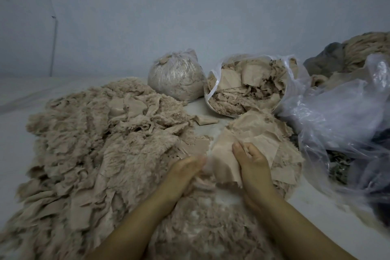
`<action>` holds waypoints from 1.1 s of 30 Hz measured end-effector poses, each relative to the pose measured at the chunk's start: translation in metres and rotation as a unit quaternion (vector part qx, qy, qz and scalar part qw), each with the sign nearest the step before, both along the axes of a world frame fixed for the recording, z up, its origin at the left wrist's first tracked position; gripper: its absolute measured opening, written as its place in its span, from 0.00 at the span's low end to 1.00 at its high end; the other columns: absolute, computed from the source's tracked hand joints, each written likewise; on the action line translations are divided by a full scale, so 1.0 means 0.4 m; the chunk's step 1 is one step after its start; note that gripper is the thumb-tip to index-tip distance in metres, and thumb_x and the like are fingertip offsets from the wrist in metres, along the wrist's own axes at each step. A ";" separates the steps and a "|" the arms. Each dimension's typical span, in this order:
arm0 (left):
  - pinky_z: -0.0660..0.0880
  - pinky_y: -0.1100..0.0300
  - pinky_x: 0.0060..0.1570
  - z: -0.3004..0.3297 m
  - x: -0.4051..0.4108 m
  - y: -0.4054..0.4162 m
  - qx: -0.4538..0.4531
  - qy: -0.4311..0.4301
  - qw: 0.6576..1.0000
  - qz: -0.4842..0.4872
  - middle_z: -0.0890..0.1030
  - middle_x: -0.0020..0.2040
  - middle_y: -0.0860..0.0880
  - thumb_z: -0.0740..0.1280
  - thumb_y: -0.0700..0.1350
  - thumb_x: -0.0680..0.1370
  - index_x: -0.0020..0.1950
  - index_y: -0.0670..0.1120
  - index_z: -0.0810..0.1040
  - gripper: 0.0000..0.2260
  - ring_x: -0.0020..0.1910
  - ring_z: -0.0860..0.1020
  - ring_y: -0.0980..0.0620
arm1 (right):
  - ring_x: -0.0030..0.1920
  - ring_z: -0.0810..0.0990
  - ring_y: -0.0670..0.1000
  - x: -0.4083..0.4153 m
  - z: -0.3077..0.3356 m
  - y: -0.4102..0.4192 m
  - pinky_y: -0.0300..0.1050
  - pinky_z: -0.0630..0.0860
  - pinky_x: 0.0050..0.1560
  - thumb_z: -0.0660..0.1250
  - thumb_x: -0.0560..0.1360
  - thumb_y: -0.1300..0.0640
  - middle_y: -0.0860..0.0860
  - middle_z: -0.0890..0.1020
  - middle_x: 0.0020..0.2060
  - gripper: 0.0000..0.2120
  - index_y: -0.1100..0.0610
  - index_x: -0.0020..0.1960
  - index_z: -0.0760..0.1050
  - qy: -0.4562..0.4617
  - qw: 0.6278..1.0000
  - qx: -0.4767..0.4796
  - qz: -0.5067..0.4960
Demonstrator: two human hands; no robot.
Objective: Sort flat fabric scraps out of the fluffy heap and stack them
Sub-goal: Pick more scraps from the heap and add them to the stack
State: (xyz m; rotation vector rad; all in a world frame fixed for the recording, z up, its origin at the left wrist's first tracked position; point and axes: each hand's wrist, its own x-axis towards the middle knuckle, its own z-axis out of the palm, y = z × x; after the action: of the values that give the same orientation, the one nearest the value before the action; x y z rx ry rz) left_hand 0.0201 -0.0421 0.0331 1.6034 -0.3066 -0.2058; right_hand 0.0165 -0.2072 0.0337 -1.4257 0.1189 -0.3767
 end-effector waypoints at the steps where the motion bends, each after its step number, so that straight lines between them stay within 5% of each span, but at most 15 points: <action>1: 0.66 0.71 0.23 -0.008 -0.002 -0.009 -0.005 0.012 1.000 -0.025 0.82 0.30 0.47 0.70 0.56 0.71 0.57 0.45 0.77 0.20 0.25 0.77 0.63 | 0.35 0.80 0.49 -0.003 -0.002 0.007 0.46 0.77 0.38 0.65 0.78 0.53 0.49 0.83 0.34 0.09 0.54 0.40 0.78 -0.004 1.000 -0.012 0.015; 2: 0.69 0.71 0.25 -0.010 -0.007 -0.018 -0.006 0.026 0.998 -0.048 0.83 0.35 0.43 0.72 0.53 0.70 0.57 0.46 0.77 0.19 0.30 0.80 0.60 | 0.36 0.81 0.49 -0.007 -0.004 0.013 0.46 0.77 0.37 0.65 0.78 0.53 0.51 0.84 0.36 0.09 0.53 0.42 0.78 -0.008 0.999 -0.022 0.026; 4: 0.69 0.70 0.26 -0.011 -0.011 -0.018 0.028 0.015 0.997 -0.074 0.80 0.28 0.48 0.69 0.45 0.75 0.43 0.43 0.80 0.06 0.24 0.76 0.58 | 0.35 0.81 0.46 -0.007 0.000 0.012 0.38 0.77 0.34 0.65 0.78 0.54 0.49 0.84 0.36 0.07 0.52 0.43 0.80 -0.014 1.000 -0.023 0.012; 8: 0.62 0.69 0.22 -0.006 -0.002 0.004 0.037 0.016 0.999 -0.010 0.68 0.23 0.51 0.61 0.40 0.80 0.31 0.45 0.74 0.17 0.20 0.63 0.59 | 0.33 0.78 0.47 0.009 0.032 -0.034 0.38 0.73 0.30 0.65 0.78 0.59 0.48 0.81 0.32 0.10 0.54 0.38 0.77 -0.017 0.998 0.043 -0.043; 10: 0.61 0.68 0.23 -0.007 0.002 0.008 0.048 -0.015 0.999 0.009 0.69 0.22 0.54 0.61 0.42 0.80 0.35 0.42 0.72 0.13 0.19 0.62 0.59 | 0.31 0.79 0.44 0.010 0.043 -0.043 0.36 0.73 0.28 0.66 0.78 0.57 0.47 0.82 0.31 0.10 0.54 0.38 0.77 -0.002 0.999 0.023 -0.027; 12: 0.65 0.68 0.25 -0.004 -0.003 0.000 0.015 -0.022 1.000 -0.001 0.78 0.31 0.54 0.66 0.46 0.76 0.48 0.42 0.75 0.07 0.24 0.61 0.61 | 0.31 0.81 0.45 0.008 0.036 -0.031 0.38 0.76 0.28 0.65 0.78 0.57 0.48 0.83 0.32 0.08 0.55 0.40 0.78 0.005 1.000 0.009 0.014; 14: 0.70 0.69 0.28 -0.008 -0.006 -0.012 -0.020 0.009 0.999 -0.033 0.81 0.48 0.54 0.71 0.49 0.69 0.60 0.47 0.73 0.21 0.34 0.58 0.61 | 0.33 0.82 0.46 0.003 0.027 -0.009 0.37 0.76 0.30 0.63 0.79 0.58 0.49 0.84 0.34 0.08 0.56 0.43 0.78 -0.006 0.998 -0.022 0.052; 17: 0.64 0.68 0.23 -0.011 -0.009 -0.023 0.013 0.001 0.998 -0.066 0.77 0.27 0.54 0.68 0.43 0.75 0.44 0.42 0.76 0.05 0.23 0.62 0.61 | 0.29 0.79 0.43 0.007 0.027 0.001 0.35 0.73 0.26 0.63 0.79 0.59 0.47 0.83 0.30 0.09 0.55 0.41 0.78 -0.024 0.998 -0.037 0.044; 18: 0.62 0.67 0.22 -0.014 -0.005 -0.024 0.013 0.010 0.999 -0.047 0.73 0.23 0.53 0.64 0.40 0.78 0.39 0.40 0.74 0.08 0.20 0.66 0.59 | 0.26 0.77 0.43 0.014 0.030 -0.008 0.34 0.70 0.24 0.64 0.78 0.61 0.46 0.81 0.28 0.09 0.55 0.40 0.78 -0.022 0.999 -0.033 0.022; 22: 0.60 0.66 0.22 -0.004 0.008 -0.015 -0.045 0.024 0.999 0.005 0.66 0.22 0.52 0.60 0.41 0.80 0.36 0.40 0.73 0.13 0.20 0.61 0.57 | 0.22 0.69 0.45 0.058 0.039 -0.060 0.35 0.65 0.23 0.62 0.75 0.69 0.45 0.76 0.22 0.12 0.54 0.39 0.78 -0.011 0.996 -0.077 -0.034; 27: 0.57 0.66 0.22 -0.003 0.003 -0.018 -0.027 0.011 1.000 0.011 0.64 0.21 0.52 0.59 0.43 0.81 0.34 0.42 0.72 0.16 0.20 0.58 0.57 | 0.22 0.65 0.43 0.124 0.076 -0.116 0.37 0.62 0.23 0.62 0.73 0.67 0.46 0.68 0.21 0.17 0.55 0.28 0.68 0.000 0.976 -0.172 -0.131; 29: 0.58 0.65 0.22 -0.002 0.005 -0.007 -0.028 0.006 0.999 0.039 0.65 0.21 0.51 0.60 0.43 0.80 0.34 0.41 0.73 0.15 0.20 0.59 0.56 | 0.28 0.69 0.46 0.144 0.108 -0.158 0.38 0.65 0.30 0.65 0.74 0.62 0.48 0.71 0.24 0.13 0.56 0.31 0.70 -0.005 0.964 -0.217 -0.153; 31: 0.62 0.65 0.23 -0.003 0.007 0.003 -0.027 -0.004 0.998 0.065 0.69 0.23 0.50 0.60 0.42 0.81 0.35 0.40 0.74 0.15 0.20 0.63 0.56 | 0.42 0.76 0.53 0.152 0.128 -0.197 0.45 0.72 0.43 0.69 0.75 0.52 0.53 0.78 0.38 0.06 0.55 0.45 0.78 0.051 0.916 -0.362 -0.164; 33: 0.66 0.66 0.24 -0.005 0.009 0.001 -0.018 -0.021 0.998 0.062 0.73 0.25 0.49 0.59 0.40 0.81 0.37 0.40 0.75 0.14 0.21 0.67 0.57 | 0.58 0.73 0.58 0.141 0.133 -0.208 0.51 0.70 0.58 0.69 0.74 0.48 0.57 0.77 0.55 0.18 0.56 0.59 0.75 0.076 0.852 -0.477 -0.202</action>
State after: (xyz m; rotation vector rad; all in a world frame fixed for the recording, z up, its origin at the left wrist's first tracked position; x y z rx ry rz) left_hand 0.0236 -0.0415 0.0312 1.5876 -0.2416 -0.0713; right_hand 0.0727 -0.2902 0.0869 -2.4336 0.4061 -0.7279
